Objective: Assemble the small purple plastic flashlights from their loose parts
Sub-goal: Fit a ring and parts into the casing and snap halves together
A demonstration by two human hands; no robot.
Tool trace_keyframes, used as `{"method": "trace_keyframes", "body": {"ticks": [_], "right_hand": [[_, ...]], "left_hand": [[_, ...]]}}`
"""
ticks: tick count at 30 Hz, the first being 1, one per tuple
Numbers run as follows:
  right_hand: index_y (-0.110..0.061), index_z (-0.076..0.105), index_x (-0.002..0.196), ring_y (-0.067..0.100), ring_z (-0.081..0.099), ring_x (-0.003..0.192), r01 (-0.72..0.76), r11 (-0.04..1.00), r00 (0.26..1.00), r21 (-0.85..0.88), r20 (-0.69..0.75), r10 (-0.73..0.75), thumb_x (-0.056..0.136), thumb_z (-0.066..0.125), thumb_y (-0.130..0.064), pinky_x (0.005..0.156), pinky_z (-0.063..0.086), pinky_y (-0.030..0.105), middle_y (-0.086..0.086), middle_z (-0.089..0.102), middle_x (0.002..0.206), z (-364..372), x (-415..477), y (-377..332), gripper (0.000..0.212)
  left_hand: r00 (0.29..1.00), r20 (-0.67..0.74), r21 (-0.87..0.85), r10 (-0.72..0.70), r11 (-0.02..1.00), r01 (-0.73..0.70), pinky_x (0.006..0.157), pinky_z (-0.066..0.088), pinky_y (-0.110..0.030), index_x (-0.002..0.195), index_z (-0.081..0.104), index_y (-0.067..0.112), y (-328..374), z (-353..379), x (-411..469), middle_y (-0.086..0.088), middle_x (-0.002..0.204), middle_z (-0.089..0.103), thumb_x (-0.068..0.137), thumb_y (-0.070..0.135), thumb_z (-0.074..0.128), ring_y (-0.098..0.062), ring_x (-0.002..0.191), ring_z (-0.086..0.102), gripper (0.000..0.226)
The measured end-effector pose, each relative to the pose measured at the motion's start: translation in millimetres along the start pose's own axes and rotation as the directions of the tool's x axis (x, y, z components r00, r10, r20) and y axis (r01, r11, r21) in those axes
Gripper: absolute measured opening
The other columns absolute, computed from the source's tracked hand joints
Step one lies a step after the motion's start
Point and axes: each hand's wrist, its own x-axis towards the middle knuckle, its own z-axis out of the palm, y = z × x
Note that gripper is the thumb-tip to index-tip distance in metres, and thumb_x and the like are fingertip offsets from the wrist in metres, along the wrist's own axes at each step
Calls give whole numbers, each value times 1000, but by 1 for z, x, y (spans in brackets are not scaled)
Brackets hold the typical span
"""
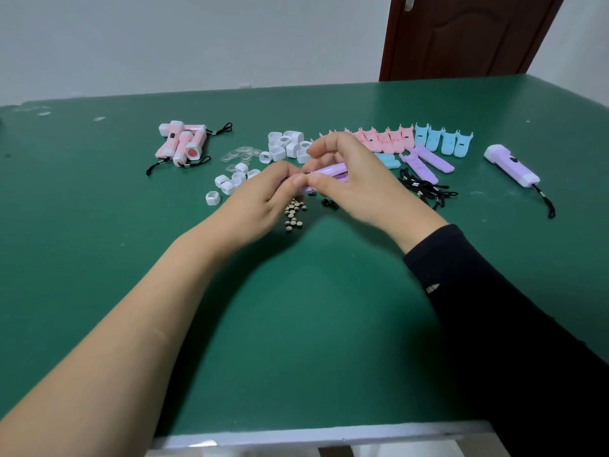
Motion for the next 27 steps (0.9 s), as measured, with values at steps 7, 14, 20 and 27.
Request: {"method": "trace_keyframes", "body": {"ticks": [7, 14, 20, 27], "right_hand": [[-17, 43, 131, -16, 44, 97, 37, 999, 999, -38, -1, -37, 94, 56, -13, 78, 32, -4, -5, 50, 122, 1, -1, 4, 39], [-17, 45, 132, -9, 53, 106, -39, 990, 999, 137, -28, 43, 93, 62, -22, 92, 44, 12, -5, 54, 125, 1, 3, 5, 43], [-14, 53, 119, 14, 64, 98, -129, 959, 987, 254, -63, 149, 89, 67, -15, 94, 51, 30, 1, 66, 109, 3, 5, 9, 34], [-13, 54, 112, 13, 63, 92, -136, 945, 982, 298, -88, 169, 88, 68, -12, 89, 51, 25, 4, 66, 105, 7, 7, 12, 28]], "left_hand": [[998, 55, -51, -33, 998, 36, 78, 42, -31, 92, 53, 32, -7, 0, 2, 10, 84, 55, 100, 44, 42, -11, 81, 50, 18], [998, -7, -78, -61, 995, 60, 62, 35, -9, 87, 52, 31, -4, -4, 3, 22, 70, 50, 102, 32, 45, 10, 64, 46, 16], [997, -23, -6, -68, 998, 68, 61, 34, -10, 96, 53, 23, -3, -3, 2, 14, 76, 50, 102, 32, 46, 5, 64, 43, 13], [996, -60, -24, -70, 997, 68, 65, 36, -12, 99, 55, 22, 0, 1, 1, 18, 75, 53, 101, 33, 48, 7, 67, 48, 13]]}}
